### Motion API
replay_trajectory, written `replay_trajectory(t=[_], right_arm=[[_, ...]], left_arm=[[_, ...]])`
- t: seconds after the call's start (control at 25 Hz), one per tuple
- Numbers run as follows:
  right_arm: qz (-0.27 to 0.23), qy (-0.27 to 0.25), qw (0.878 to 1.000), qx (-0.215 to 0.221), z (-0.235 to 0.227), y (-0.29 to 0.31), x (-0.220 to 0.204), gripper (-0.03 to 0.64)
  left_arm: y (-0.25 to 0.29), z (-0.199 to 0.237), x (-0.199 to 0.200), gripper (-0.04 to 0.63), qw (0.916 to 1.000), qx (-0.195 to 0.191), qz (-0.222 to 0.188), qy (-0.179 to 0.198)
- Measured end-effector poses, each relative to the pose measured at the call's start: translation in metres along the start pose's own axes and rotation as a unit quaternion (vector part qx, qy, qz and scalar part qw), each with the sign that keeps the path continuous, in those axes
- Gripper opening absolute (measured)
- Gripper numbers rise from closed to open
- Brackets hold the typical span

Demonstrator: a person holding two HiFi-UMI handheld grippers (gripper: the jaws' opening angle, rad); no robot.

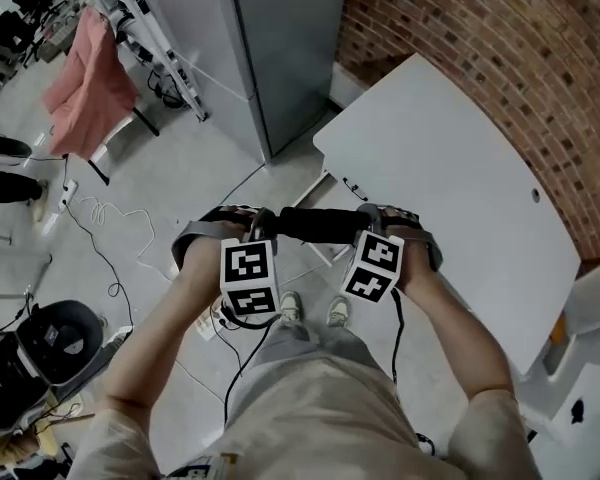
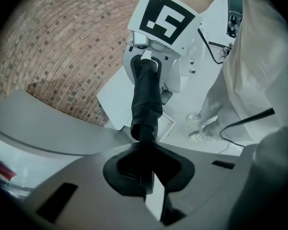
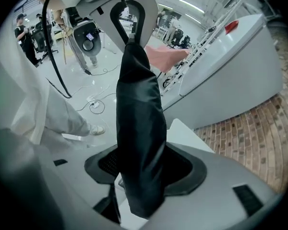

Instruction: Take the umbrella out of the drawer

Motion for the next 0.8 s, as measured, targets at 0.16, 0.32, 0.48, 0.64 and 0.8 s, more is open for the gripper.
replay_trajectory(t=[0.16, 0.32, 0.48, 0.64, 0.8], right_arm=[[-0.007, -0.001, 1.0, -0.027, -0.011, -0.038, -0.003, 0.249], [-0.012, 0.0, 0.999, -0.038, -0.013, -0.067, -0.007, 0.249], [-0.017, -0.006, 0.999, -0.045, -0.012, -0.093, -0.009, 0.249], [-0.014, -0.015, 0.998, -0.057, -0.011, -0.114, -0.013, 0.249], [-0.004, -0.021, 0.998, -0.053, 0.001, -0.124, -0.02, 0.249]], left_arm=[[-0.037, 0.009, 0.009, 0.031, 0.9997, 0.025, 0.0, -0.003], [-0.069, 0.012, 0.017, 0.031, 0.9991, 0.043, 0.0, 0.002], [-0.093, 0.008, 0.022, 0.031, 0.9989, 0.046, -0.005, 0.006], [-0.11, 0.005, 0.027, 0.031, 0.9984, 0.054, -0.013, 0.003], [-0.117, -0.007, 0.034, 0.031, 0.9983, 0.057, -0.014, -0.002]])
Point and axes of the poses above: the fingertips, and each gripper's own axes: y forward along the fingers, z to its left, x out of its top, the point moved 4 cm from there along -y, backward along the fingers, and after that the axes turned 6 degrees about z, right-handed, at the moved point
